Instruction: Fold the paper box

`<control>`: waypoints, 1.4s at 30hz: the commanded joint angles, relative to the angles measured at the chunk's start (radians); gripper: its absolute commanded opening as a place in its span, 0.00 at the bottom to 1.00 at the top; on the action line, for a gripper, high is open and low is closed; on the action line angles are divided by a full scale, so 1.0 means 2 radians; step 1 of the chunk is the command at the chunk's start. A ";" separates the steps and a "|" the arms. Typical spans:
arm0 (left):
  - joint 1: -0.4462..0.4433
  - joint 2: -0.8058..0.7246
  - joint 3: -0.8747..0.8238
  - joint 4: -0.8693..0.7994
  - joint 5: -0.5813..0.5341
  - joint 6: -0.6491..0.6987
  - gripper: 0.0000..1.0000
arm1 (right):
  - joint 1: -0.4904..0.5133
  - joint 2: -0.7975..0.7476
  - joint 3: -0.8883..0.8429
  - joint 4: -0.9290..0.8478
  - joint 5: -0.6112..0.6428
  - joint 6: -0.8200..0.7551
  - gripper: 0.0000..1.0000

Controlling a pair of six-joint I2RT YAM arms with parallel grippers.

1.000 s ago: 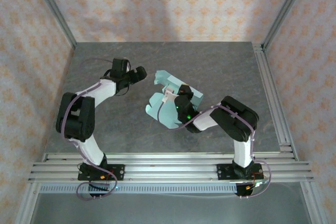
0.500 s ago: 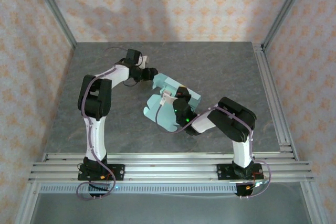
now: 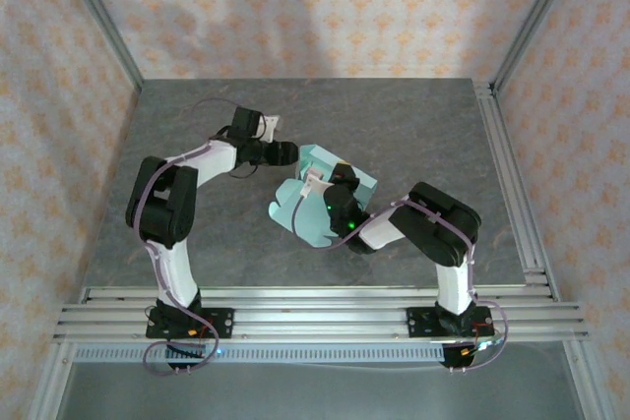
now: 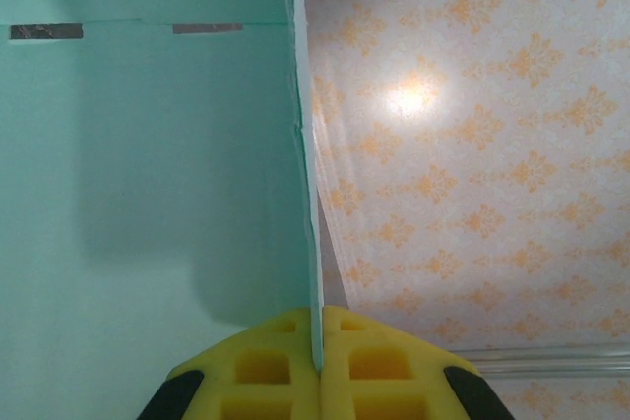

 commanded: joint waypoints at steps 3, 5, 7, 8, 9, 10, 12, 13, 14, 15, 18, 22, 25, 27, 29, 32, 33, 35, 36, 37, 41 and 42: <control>-0.001 -0.025 -0.039 0.076 0.025 0.030 0.66 | 0.003 -0.004 -0.003 -0.029 -0.010 0.035 0.00; -0.001 -0.025 -0.042 0.072 0.028 0.037 0.64 | 0.003 -0.005 -0.002 -0.034 -0.011 0.038 0.00; -0.001 -0.028 -0.048 0.067 0.039 0.046 0.62 | 0.003 -0.006 -0.002 -0.037 -0.010 0.039 0.00; -0.002 -0.031 -0.052 0.066 0.042 0.050 0.59 | 0.003 -0.006 -0.001 -0.040 -0.010 0.039 0.00; -0.002 -0.034 -0.057 0.064 0.043 0.055 0.56 | 0.003 -0.007 0.000 -0.043 -0.010 0.041 0.00; -0.002 -0.035 -0.061 0.062 0.043 0.058 0.55 | 0.003 -0.008 0.000 -0.046 -0.010 0.043 0.00; -0.002 -0.041 -0.070 0.061 0.043 0.065 0.55 | 0.003 -0.007 0.001 -0.051 -0.010 0.043 0.00; -0.002 -0.043 -0.073 0.061 0.043 0.067 0.55 | 0.003 -0.004 0.000 -0.048 -0.010 0.036 0.00; -0.002 -0.045 -0.076 0.061 0.043 0.068 0.55 | 0.003 0.003 0.000 -0.035 -0.009 0.025 0.00; -0.002 -0.045 -0.078 0.061 0.043 0.069 0.55 | 0.003 0.010 0.000 -0.018 -0.007 0.011 0.00; -0.003 -0.046 -0.079 0.056 0.042 0.076 0.55 | 0.003 0.017 0.001 -0.001 -0.008 -0.005 0.00; -0.006 -0.047 -0.080 0.049 0.044 0.084 0.53 | 0.003 0.014 0.002 -0.012 -0.015 -0.010 0.00; -0.011 -0.046 -0.075 0.035 0.037 0.096 0.53 | 0.003 0.017 0.003 -0.013 -0.017 -0.018 0.00; -0.012 -0.046 -0.072 0.024 0.031 0.103 0.53 | 0.004 0.018 0.003 -0.013 -0.016 -0.024 0.00; -0.013 -0.044 -0.070 0.016 0.027 0.109 0.53 | 0.005 0.018 0.005 -0.016 -0.014 -0.030 0.00; -0.013 -0.046 -0.073 0.017 0.024 0.111 0.53 | 0.006 0.019 0.009 -0.020 -0.009 -0.040 0.00; -0.013 -0.046 -0.075 0.019 0.024 0.111 0.53 | 0.007 0.020 0.009 -0.019 -0.008 -0.043 0.00; -0.013 -0.046 -0.077 0.022 0.027 0.111 0.53 | 0.008 0.024 0.009 -0.019 -0.009 -0.049 0.00; -0.013 -0.046 -0.078 0.022 0.028 0.112 0.53 | 0.008 0.027 0.010 -0.016 -0.008 -0.055 0.00; -0.013 -0.046 -0.078 0.021 0.028 0.113 0.53 | 0.008 0.033 0.012 -0.010 -0.006 -0.062 0.00; -0.013 -0.048 -0.078 0.019 0.027 0.116 0.53 | 0.008 0.050 0.016 0.023 -0.002 -0.092 0.00; -0.013 -0.048 -0.078 0.018 0.027 0.117 0.53 | 0.008 0.051 0.018 0.024 -0.001 -0.093 0.00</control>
